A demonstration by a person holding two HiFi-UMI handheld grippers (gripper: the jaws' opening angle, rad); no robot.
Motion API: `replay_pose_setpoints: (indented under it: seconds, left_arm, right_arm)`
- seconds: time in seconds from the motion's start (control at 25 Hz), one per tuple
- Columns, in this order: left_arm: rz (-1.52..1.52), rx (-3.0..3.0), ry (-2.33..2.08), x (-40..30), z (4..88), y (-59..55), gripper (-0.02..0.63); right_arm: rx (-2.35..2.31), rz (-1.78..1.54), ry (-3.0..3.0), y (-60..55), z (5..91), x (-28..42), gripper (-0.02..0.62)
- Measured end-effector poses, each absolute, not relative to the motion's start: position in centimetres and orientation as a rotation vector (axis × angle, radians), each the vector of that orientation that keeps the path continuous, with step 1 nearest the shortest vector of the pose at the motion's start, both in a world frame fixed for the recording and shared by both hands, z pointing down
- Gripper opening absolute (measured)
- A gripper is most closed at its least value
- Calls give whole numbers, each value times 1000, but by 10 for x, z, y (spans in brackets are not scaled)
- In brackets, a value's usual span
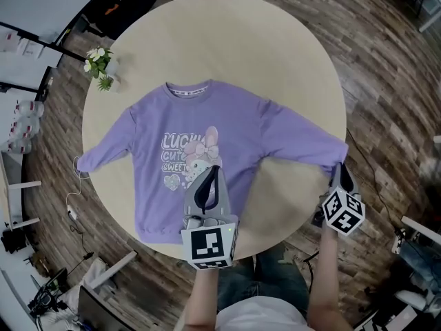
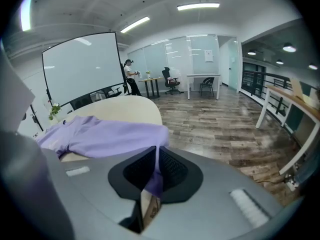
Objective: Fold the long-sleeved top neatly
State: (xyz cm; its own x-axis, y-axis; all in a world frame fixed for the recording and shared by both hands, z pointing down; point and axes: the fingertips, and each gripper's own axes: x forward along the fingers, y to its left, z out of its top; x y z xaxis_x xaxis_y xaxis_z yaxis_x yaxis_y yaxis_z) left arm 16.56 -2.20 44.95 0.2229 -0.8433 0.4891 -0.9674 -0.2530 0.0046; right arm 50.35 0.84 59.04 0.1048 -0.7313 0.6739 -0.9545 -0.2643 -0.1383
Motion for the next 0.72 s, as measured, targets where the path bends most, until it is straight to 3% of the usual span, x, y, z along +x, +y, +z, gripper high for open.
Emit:
replay_pose_setpoints:
  seconds: [0.72]
  left_arm:
    - [473, 2182, -1787, 128, 417, 1, 0]
  right_arm:
    - [2091, 769, -1799, -12, 504, 470, 38]
